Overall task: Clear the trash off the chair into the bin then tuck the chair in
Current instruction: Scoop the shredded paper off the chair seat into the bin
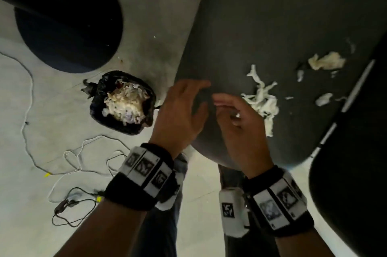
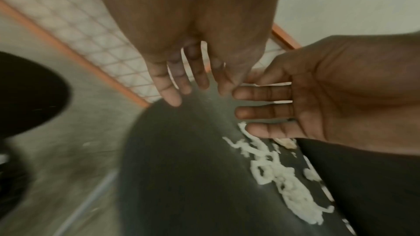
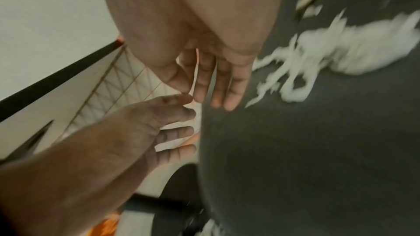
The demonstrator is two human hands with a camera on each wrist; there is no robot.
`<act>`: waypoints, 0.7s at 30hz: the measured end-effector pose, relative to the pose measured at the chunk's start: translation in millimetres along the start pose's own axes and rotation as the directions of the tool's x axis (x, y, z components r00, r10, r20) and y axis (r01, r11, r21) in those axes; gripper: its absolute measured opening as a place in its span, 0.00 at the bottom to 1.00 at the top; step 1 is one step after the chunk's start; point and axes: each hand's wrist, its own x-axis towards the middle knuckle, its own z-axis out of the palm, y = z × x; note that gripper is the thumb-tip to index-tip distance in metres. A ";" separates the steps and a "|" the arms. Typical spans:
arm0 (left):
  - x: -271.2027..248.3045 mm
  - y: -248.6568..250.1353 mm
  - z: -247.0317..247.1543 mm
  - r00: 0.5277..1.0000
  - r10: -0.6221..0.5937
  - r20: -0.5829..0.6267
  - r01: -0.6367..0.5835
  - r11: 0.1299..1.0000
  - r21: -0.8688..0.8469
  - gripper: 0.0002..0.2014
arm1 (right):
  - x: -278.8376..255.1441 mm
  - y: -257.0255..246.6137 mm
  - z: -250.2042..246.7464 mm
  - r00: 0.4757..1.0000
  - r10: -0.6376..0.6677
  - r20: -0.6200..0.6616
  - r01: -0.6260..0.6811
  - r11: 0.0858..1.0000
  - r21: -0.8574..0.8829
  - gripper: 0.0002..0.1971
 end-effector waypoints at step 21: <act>25.4 79.5 130.1 0.814 0.033 0.580 -0.469 0.627 0.622 0.41 | 83.4 109.1 -178.7 0.992 0.035 -0.120 -0.099 0.802 -0.589 0.29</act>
